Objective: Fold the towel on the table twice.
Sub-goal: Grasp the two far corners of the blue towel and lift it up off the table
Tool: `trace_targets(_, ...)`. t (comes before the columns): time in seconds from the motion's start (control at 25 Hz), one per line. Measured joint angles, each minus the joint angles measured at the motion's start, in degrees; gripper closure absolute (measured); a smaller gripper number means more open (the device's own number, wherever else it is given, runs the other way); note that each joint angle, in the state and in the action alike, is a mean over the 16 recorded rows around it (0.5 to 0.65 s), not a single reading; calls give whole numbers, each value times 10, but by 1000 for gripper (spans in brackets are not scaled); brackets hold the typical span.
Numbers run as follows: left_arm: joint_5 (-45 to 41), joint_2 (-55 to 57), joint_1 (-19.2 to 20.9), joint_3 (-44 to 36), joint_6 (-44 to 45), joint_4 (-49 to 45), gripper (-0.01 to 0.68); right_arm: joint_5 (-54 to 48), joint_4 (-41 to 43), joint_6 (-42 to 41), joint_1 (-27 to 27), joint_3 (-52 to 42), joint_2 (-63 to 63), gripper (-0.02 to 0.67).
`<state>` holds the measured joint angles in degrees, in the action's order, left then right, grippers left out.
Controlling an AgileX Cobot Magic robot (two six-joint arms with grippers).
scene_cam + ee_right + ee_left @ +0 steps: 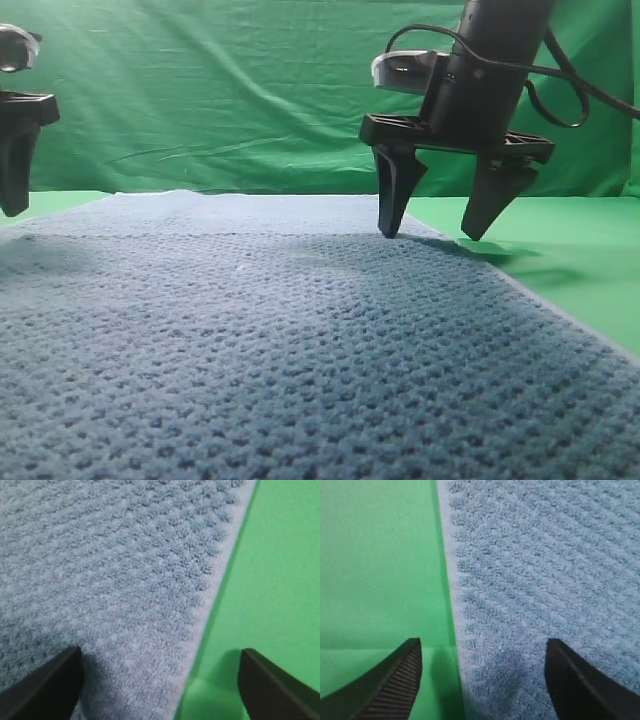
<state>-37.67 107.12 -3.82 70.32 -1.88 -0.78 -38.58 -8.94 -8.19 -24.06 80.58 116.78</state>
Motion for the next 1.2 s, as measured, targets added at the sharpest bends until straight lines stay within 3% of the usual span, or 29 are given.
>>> trace_targets(0.36,6,27,0,2,0,2,155,11,4,-4,-8,3,8,106)
trace_targets(0.52,5,34,0,5,1,8,187,13,6,-6,-11,3,9,185)
trace_targets(1.0,-19,42,0,28,4,34,546,8,9,-4,-14,6,7,569)
trace_targets(1.2,-63,28,0,70,4,42,655,-1,20,5,-12,22,-15,643)
